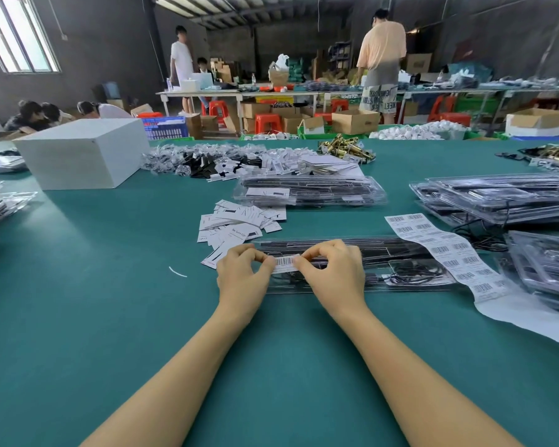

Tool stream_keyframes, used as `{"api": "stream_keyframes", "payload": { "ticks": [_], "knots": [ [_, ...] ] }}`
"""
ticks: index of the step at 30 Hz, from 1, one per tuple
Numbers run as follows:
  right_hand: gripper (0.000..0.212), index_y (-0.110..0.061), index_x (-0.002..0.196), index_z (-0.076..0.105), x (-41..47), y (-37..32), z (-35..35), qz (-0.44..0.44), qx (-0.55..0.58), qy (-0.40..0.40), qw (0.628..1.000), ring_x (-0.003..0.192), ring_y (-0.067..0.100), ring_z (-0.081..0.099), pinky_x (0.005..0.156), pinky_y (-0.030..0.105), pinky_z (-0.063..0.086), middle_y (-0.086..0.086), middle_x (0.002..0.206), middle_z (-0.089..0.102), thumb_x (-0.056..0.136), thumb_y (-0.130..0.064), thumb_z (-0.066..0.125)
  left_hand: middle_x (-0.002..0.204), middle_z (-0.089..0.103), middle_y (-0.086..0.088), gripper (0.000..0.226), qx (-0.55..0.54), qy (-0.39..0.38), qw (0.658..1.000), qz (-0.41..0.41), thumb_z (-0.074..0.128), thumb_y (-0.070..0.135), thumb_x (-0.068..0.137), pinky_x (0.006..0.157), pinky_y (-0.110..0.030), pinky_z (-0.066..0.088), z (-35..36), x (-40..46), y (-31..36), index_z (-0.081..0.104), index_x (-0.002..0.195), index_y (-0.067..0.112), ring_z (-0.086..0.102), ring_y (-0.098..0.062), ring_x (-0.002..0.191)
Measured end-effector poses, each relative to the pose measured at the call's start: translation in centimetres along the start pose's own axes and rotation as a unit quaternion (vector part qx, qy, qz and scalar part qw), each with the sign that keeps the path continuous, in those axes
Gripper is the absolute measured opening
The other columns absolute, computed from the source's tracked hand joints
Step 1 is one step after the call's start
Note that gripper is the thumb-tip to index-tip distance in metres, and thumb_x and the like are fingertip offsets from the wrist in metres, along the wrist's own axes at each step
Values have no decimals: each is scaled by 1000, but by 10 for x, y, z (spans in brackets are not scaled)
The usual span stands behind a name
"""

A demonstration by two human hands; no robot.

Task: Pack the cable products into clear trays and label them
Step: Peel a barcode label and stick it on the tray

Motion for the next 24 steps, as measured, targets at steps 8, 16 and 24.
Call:
{"api": "stream_keyframes", "payload": {
  "ticks": [8, 16, 24],
  "knots": [
    [16, -25, 73, 64, 5, 10, 4, -22, -95, -8, 995, 89, 12, 35, 71, 25, 28, -11, 85, 48, 82, -38, 66, 129, 45, 2, 12, 149, -27, 988, 42, 54, 36, 93, 97, -36, 26, 11, 1, 0, 58, 90, 25, 30, -23, 124],
    [17, -22, 77, 65, 5, 13, 7, -32, -117, -4, 993, 90, 13, 35, 75, 27, 31, -10, 89, 47, 85, -38, 64, 126, 47, -2, 18, 182, -47, 981, 38, 47, 34, 97, 93, -36, 27, 16, 4, -2, 56, 98, 19, 34, -26, 120],
    [17, -21, 81, 65, 4, 11, 8, -31, -138, -10, 990, 96, 20, 43, 81, 30, 35, -4, 98, 55, 86, -36, 61, 124, 47, -5, 20, 219, -55, 973, 50, 44, 32, 99, 91, -37, 30, 19, 1, 2, 53, 102, 14, 37, -27, 117]
  ]
}}
Point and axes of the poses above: each hand's wrist, its own x-axis towards the middle knuckle, its own z-axis out of the palm, y = z × x, the point moved 3 cm from there along x, towards the middle knuckle
